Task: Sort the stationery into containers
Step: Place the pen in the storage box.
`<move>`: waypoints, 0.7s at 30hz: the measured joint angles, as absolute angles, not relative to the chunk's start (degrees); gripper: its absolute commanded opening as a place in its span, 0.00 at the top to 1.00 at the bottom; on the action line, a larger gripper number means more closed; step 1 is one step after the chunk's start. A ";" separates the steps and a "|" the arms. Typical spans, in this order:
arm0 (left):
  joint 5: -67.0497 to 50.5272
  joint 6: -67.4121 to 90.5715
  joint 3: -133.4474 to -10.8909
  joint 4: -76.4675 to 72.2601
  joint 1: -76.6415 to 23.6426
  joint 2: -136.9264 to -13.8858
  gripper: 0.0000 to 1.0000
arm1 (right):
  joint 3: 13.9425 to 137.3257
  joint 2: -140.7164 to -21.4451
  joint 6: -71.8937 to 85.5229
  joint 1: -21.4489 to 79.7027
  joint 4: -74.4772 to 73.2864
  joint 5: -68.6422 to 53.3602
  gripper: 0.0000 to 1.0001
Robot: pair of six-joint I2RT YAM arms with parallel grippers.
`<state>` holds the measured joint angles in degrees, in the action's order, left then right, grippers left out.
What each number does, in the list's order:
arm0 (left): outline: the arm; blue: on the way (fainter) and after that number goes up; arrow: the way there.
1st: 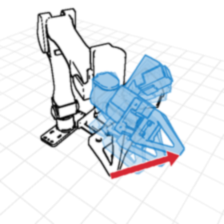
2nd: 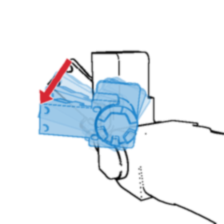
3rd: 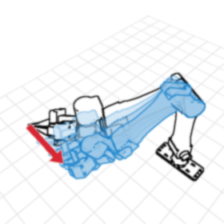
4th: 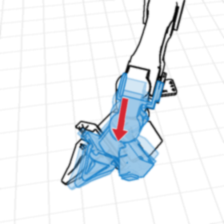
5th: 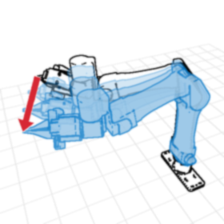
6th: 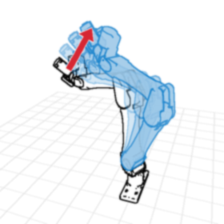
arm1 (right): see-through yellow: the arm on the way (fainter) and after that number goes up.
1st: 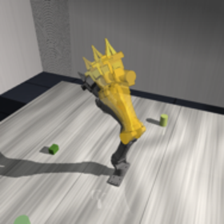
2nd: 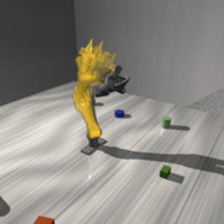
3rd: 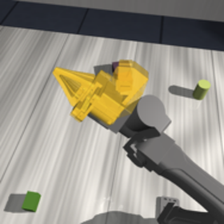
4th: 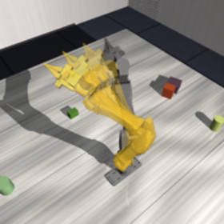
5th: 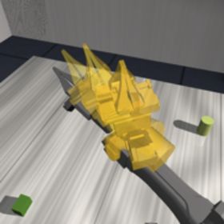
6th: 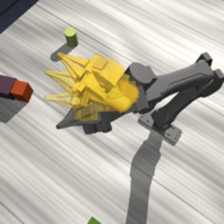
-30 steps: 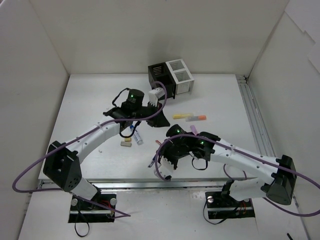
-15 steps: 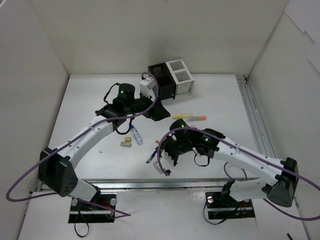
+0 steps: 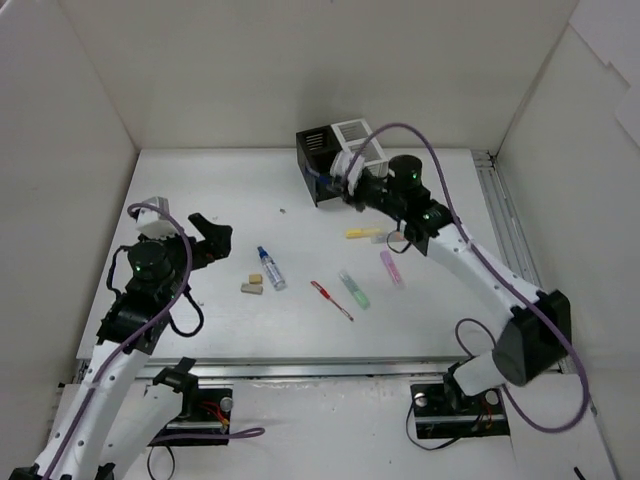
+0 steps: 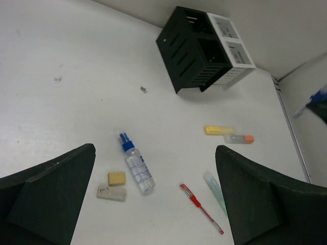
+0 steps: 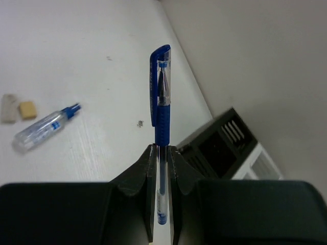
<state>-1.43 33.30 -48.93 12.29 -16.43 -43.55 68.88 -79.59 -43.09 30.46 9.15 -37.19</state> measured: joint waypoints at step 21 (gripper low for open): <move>7.05 36.62 -39.31 17.61 -16.43 -43.70 0.00 | 122.04 -136.25 -2.15 21.89 36.77 -19.16 0.99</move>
<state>7.05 36.62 -39.31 17.61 -16.43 -43.70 122.04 -136.25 -2.15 21.89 36.77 -19.16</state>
